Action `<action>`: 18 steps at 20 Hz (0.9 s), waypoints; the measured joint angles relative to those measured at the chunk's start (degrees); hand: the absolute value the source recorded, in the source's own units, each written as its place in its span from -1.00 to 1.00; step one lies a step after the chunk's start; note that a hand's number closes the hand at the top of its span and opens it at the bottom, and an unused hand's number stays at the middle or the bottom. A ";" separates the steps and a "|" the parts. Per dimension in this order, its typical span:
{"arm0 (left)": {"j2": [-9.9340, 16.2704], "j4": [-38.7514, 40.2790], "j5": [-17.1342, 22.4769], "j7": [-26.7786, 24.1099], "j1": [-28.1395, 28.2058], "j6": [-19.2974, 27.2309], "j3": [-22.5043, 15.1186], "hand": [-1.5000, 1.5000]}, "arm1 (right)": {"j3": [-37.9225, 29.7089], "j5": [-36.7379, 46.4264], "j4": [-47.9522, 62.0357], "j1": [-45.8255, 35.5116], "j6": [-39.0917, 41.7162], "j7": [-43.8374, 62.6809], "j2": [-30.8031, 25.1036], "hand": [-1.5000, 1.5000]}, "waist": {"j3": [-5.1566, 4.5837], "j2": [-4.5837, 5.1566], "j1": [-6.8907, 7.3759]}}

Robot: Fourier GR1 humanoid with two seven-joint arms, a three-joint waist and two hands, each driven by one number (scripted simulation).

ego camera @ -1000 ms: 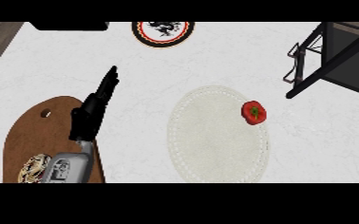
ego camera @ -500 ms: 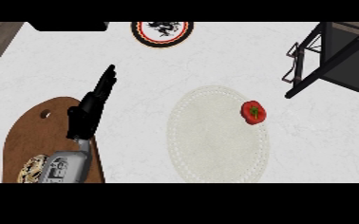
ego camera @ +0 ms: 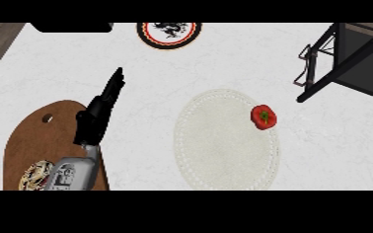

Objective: Pick the eggplant from the placemat and place it in the tiered shelf

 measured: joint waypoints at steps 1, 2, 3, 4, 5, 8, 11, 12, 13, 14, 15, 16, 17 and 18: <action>0.19 0.00 -0.08 0.03 -0.01 -0.13 0.01 0.00 | -0.27 -0.63 0.02 -0.30 -0.35 -0.09 -0.55 -1.00 | 0.00 0.01 0.03; 0.21 -0.39 -0.11 -0.26 0.77 -0.11 -0.05 0.00 | -0.65 -1.19 -1.18 -0.19 -0.54 0.26 -0.72 -1.00 | 0.01 -0.01 0.01; 0.10 -0.07 -0.13 -0.48 0.74 -0.06 -0.06 0.00 | -0.89 -1.47 -1.10 -1.08 -1.49 0.64 -0.74 -1.00 | 0.01 0.01 0.07; 0.48 0.18 0.15 -0.31 -0.03 -0.30 0.43 0.00 | -1.92 -2.55 -1.40 -1.52 -2.00 0.58 -1.30 -1.00 | 0.00 0.02 -0.01; 0.47 0.64 0.14 -0.46 -0.26 -0.22 0.56 0.00 | -2.64 -3.19 -2.20 -2.24 -2.51 1.14 -1.60 -1.00 | 0.01 0.01 -0.08; 0.25 0.93 -0.27 -0.37 -0.04 0.18 0.36 0.00 | -5.35 -4.31 -5.52 -3.63 -2.92 3.93 -3.55 -1.00 | -0.01 -0.10 -0.32; 0.44 -0.39 -0.10 -0.11 0.98 0.06 0.39 0.00 | -8.53 -4.81 -9.25 -3.23 -1.09 8.05 -6.19 -1.00 | -0.02 -0.21 -0.48; 0.43 -0.14 -0.06 -0.33 1.00 0.11 0.53 0.00 | -9.90 -5.20 -10.49 -2.70 0.08 9.40 -7.23 -1.00 | -0.02 -0.22 -0.65; 0.72 -0.50 0.08 -0.34 1.42 -0.07 0.70 0.00 | -11.51 -6.28 -11.20 -2.54 1.71 10.49 -8.80 -1.00 | -0.01 -0.27 -0.75; 0.81 -1.37 0.25 0.06 1.84 -0.30 0.62 0.00 | -13.21 -7.11 -12.23 -1.80 3.11 11.65 -9.72 -1.00 | -0.02 -0.33 -0.85; 1.11 -1.75 0.58 0.51 1.68 -0.53 0.96 0.00 | -14.61 -7.72 -13.71 -0.99 4.98 13.37 -10.30 -1.00 | -0.02 -0.39 -1.05; 1.06 -1.81 0.56 0.76 1.37 -0.33 1.07 0.00 | -16.38 -8.78 -14.35 -0.12 6.93 14.44 -11.34 -1.00 | -0.01 -0.42 -1.29; 1.51 -2.03 0.84 0.79 1.62 -0.38 1.69 0.00 | -18.23 -10.02 -15.92 1.48 9.06 15.36 -11.70 -1.00 | -0.01 -0.52 -1.63; 1.34 -2.69 0.78 1.09 2.03 -0.30 1.45 0.00 | -19.99 -11.21 -17.52 2.87 11.27 16.42 -12.17 -1.00 | 0.01 -0.59 -1.81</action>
